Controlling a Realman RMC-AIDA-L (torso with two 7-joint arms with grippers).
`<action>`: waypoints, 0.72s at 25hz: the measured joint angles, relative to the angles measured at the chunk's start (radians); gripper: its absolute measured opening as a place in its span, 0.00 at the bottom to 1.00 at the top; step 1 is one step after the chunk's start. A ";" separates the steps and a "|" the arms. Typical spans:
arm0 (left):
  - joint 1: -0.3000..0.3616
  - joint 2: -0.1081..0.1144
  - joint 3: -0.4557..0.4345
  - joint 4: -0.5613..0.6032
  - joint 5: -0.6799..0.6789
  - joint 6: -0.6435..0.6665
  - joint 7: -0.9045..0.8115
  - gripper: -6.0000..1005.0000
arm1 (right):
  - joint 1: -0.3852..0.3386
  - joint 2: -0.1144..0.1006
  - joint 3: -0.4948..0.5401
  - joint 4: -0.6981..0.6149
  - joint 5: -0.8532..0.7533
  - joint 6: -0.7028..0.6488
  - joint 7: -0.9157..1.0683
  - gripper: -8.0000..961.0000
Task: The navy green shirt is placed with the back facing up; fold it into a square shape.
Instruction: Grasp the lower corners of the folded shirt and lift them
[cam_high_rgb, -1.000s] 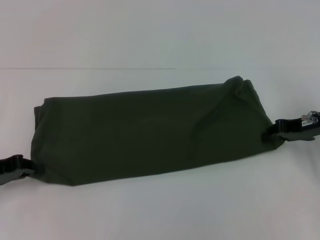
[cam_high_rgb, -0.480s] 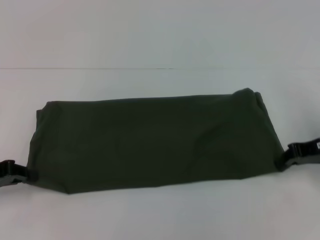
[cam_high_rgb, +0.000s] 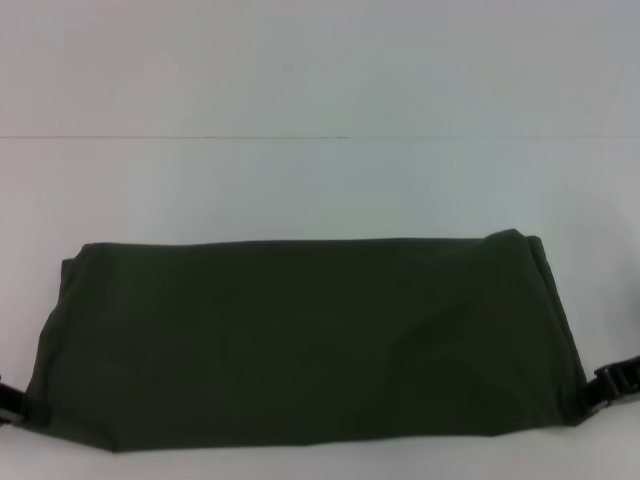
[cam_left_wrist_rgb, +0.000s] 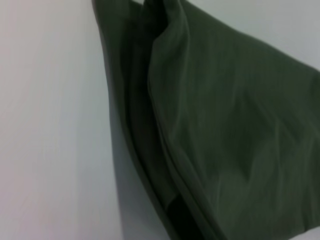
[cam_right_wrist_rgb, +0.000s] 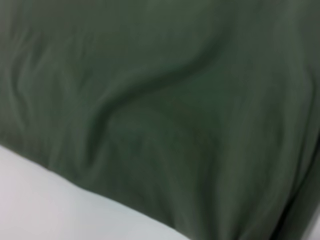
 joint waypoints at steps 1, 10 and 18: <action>0.000 0.000 0.000 0.007 0.016 0.018 0.000 0.04 | -0.002 0.003 -0.003 0.000 -0.002 -0.011 -0.009 0.02; 0.008 0.005 0.002 0.031 0.044 0.114 0.018 0.04 | -0.026 0.023 -0.020 0.004 -0.005 -0.046 -0.045 0.03; 0.006 0.001 -0.001 0.026 0.044 0.074 0.020 0.05 | -0.031 0.023 -0.005 0.001 -0.001 -0.046 -0.042 0.03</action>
